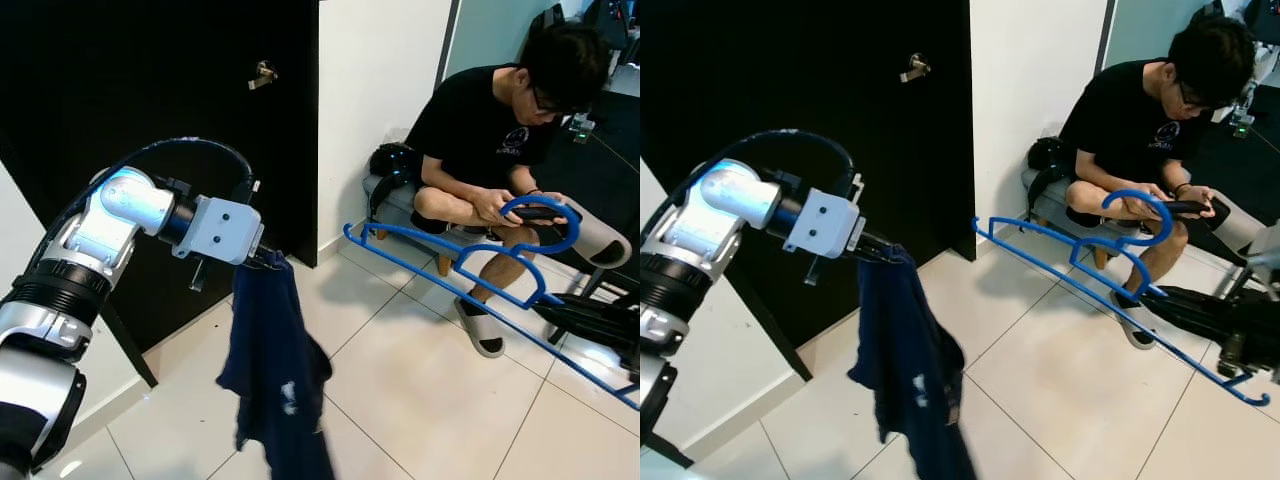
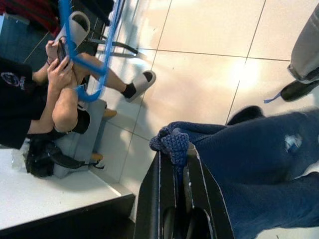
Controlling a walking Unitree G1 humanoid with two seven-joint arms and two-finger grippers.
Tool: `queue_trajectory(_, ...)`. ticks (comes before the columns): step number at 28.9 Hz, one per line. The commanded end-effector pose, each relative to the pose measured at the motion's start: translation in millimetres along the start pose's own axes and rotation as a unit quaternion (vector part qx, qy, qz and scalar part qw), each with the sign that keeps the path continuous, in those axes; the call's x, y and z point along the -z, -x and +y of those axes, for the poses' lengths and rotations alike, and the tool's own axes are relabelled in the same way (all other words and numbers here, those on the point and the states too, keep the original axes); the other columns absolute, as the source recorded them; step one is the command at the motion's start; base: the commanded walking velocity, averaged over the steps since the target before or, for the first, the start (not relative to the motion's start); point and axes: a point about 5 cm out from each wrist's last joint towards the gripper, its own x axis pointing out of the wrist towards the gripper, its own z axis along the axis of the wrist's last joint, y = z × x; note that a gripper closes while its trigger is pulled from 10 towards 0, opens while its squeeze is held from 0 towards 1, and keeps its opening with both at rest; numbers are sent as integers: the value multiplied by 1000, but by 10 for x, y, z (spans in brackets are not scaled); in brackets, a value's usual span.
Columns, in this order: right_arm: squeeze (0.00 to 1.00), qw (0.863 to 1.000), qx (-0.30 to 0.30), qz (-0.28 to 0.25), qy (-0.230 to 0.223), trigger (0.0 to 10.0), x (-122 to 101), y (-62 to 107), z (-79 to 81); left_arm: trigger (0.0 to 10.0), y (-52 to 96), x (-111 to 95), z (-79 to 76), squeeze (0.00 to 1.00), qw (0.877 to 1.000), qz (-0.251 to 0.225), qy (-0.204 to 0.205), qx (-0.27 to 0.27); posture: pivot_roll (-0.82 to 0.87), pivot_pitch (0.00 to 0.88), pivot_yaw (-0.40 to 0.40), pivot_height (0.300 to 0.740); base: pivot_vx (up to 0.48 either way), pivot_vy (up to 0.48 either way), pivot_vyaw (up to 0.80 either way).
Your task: Hang hanger
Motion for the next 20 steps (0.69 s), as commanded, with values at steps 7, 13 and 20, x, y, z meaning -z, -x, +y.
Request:
queue_trajectory(7, 0, 998, -60, -13, 1, 10000, -101, 0, 76, 10000, -31, -105, 78, 0, 998, -14, -56, -15, -64, 0, 44, 740, 0, 0, 0)
queue_trajectory(13, 0, 994, -105, -7, 2, 10000, -91, -118, 183, 10000, -38, -182, 132, 0, 997, -28, -74, -24, -60, 0, 50, 740, 0, 0, 0)
queue_trajectory(20, 0, 994, -109, -3, 9, 10000, -106, -92, 174, 10000, 6, -224, 194, 0, 995, -29, -87, -31, -63, 0, 60, 740, 0, 0, 0)
